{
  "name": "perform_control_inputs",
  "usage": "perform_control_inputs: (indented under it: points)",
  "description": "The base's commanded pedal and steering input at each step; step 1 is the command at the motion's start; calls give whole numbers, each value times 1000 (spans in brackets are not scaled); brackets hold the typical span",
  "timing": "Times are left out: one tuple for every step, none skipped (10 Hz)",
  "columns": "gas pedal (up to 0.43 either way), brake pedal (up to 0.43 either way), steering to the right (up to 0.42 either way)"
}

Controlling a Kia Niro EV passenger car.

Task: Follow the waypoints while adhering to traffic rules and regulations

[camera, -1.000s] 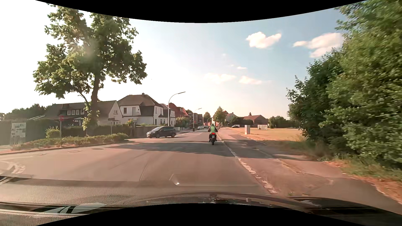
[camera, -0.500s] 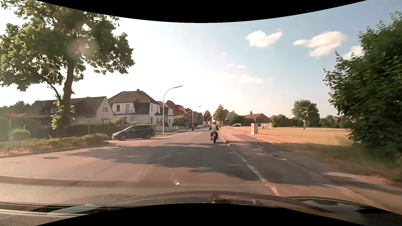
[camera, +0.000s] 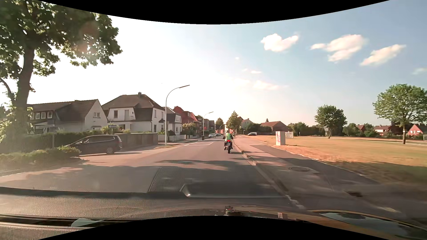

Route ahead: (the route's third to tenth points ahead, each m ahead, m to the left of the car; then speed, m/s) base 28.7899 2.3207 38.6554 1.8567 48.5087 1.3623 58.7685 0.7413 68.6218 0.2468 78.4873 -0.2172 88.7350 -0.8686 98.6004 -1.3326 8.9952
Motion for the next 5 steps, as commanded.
perform_control_inputs:
  points:
    - [157, 0, 1]
    - [157, 0, 1]
    - [157, 0, 3]
    - [157, 0, 4]
    - [157, 0, 4]
